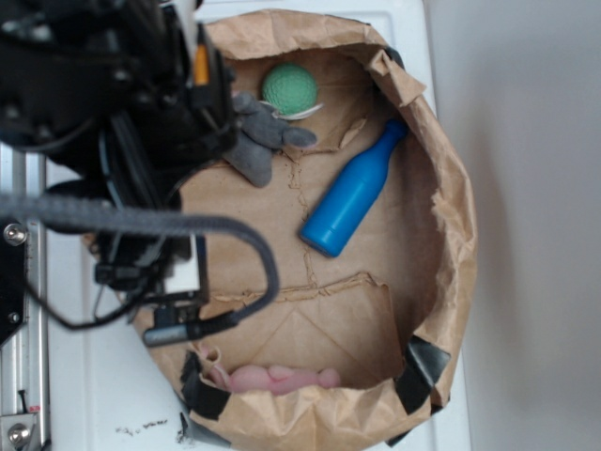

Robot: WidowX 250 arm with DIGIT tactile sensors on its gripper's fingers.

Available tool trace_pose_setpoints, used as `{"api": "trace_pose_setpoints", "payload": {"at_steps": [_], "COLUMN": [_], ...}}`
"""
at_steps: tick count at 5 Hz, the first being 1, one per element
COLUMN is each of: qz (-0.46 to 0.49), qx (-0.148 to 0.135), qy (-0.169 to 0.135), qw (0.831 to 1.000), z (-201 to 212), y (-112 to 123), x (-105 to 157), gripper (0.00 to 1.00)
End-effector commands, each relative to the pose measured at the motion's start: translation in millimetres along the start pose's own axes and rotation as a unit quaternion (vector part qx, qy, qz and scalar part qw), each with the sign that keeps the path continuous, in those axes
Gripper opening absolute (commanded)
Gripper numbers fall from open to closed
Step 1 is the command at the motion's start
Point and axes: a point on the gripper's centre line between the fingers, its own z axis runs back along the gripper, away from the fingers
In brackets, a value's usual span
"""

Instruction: Grab the gray animal.

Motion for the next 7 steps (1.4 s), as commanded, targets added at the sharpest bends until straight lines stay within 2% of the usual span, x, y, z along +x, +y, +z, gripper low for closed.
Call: {"api": "trace_pose_setpoints", "payload": {"at_steps": [1,2,3,4,5,7], "qz": [0.001,0.016,0.006,-0.001,0.016,0.091], "qx": [0.003,0.032,0.053,0.056,0.075,0.101], "qy": [-0.013,-0.012,-0.016,-0.016,-0.007,-0.008], "qw": [1.0,0.999,0.998,0.998,0.997,0.991], "z": [10,-48,-83,-100,-111,-118], "y": [5,5,6,9,30,66], "x": [5,23,24,18,1,-11], "gripper": [1.0,1.0,1.0,1.0,1.0,1.0]}}
